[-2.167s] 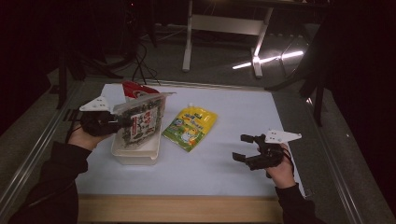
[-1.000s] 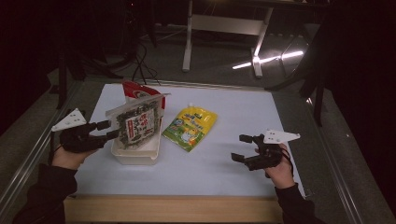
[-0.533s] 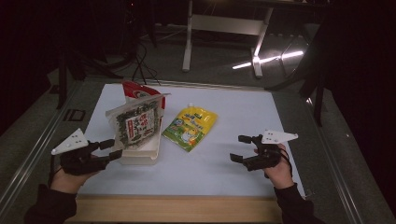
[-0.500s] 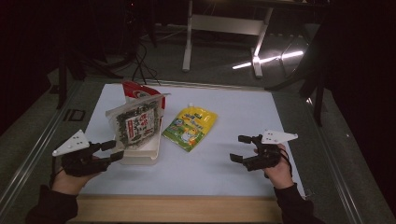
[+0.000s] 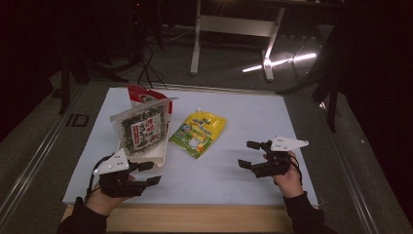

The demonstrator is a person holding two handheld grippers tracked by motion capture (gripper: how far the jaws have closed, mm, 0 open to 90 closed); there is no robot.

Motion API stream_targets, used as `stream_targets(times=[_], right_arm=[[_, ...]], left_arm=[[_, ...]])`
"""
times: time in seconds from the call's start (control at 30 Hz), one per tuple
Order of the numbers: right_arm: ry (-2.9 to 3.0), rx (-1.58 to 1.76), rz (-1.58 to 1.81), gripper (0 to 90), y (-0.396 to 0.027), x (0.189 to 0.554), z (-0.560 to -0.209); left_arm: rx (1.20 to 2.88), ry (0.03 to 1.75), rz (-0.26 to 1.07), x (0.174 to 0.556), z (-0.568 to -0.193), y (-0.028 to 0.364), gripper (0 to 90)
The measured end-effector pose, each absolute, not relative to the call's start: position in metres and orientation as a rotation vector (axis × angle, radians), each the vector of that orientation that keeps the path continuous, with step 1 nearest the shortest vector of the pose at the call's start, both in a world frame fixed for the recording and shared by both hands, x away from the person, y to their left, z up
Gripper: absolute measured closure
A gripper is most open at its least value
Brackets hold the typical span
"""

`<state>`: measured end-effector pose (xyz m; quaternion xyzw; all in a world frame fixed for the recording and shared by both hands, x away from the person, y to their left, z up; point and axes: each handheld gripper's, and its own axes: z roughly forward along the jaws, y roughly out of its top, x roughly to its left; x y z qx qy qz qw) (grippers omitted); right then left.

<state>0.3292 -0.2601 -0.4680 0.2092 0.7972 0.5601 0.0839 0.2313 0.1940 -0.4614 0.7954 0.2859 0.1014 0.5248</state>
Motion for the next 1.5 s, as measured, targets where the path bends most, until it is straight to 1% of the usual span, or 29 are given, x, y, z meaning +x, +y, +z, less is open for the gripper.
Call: stream_targets(times=[0.13, 0.27, 0.3, 0.4, 0.47, 0.5, 0.57, 0.63, 0.67, 0.73, 0.8, 0.87, 0.97, 1.1, 1.3, 1.37, 1.5], right_arm=[[2.370, 0.640, 1.683, 16.9, -0.259, 0.331, -0.469], [2.381, 0.656, 1.680, 14.9, -0.257, 0.331, -0.472], [2.381, 0.674, 1.683, 14.6, -0.256, 0.331, -0.473], [2.382, 0.705, 1.659, 14.6, -0.254, 0.331, -0.476], [2.357, 0.725, 1.666, 14.2, -0.252, 0.331, -0.478], [2.356, 0.731, 1.657, 13.4, -0.251, 0.330, -0.478], [2.347, 0.749, 1.648, 13.3, -0.248, 0.330, -0.476], [2.343, 0.743, 1.657, 12.0, -0.246, 0.330, -0.475], [2.339, 0.747, 1.650, 12.4, -0.244, 0.330, -0.475], [2.348, 0.740, 1.661, 13.4, -0.240, 0.331, -0.474], [2.359, 0.733, 1.650, 13.6, -0.236, 0.333, -0.474], [2.351, 0.724, 1.639, 13.7, -0.231, 0.335, -0.472], [2.357, 0.719, 1.612, 14.9, -0.224, 0.339, -0.469], [2.360, 0.721, 1.582, 15.6, -0.217, 0.345, -0.468], [2.359, 0.740, 1.547, 24.5, -0.200, 0.360, -0.470], [2.357, 0.747, 1.533, 31.2, -0.195, 0.363, -0.469], [2.352, 0.735, 1.522, 34.4, -0.186, 0.368, -0.469]], left_arm=[[1.901, 0.671, 0.228, 0.233, -0.465, 0.184, 44.7], [1.889, 0.689, 0.206, 0.238, -0.474, 0.172, 39.3], [1.891, 0.695, 0.207, 0.238, -0.476, 0.170, 34.9], [1.894, 0.702, 0.207, 0.239, -0.481, 0.163, 27.3], [1.901, 0.694, 0.179, 0.240, -0.485, 0.159, 17.8], [1.901, 0.704, 0.192, 0.240, -0.486, 0.157, 14.5], [1.898, 0.709, 0.207, 0.239, -0.489, 0.153, 13.6], [1.897, 0.712, 0.191, 0.240, -0.493, 0.150, 5.8], [1.901, 0.711, 0.203, 0.240, -0.495, 0.149, 4.4], [1.889, 0.703, 0.233, 0.238, -0.498, 0.147, 2.8], [1.894, 0.698, 0.216, 0.237, -0.501, 0.145, 2.8], [1.900, 0.696, 0.230, 0.236, -0.504, 0.142, 2.8], [1.907, 0.697, 0.210, 0.234, -0.509, 0.139, 2.8], [1.932, 0.684, 0.215, 0.233, -0.513, 0.136, 2.8], [1.913, 0.678, 0.238, 0.232, -0.513, 0.137, 2.8], [1.910, 0.680, 0.245, 0.232, -0.513, 0.138, 2.8], [1.904, 0.683, 0.242, 0.233, -0.513, 0.139, 2.8]])
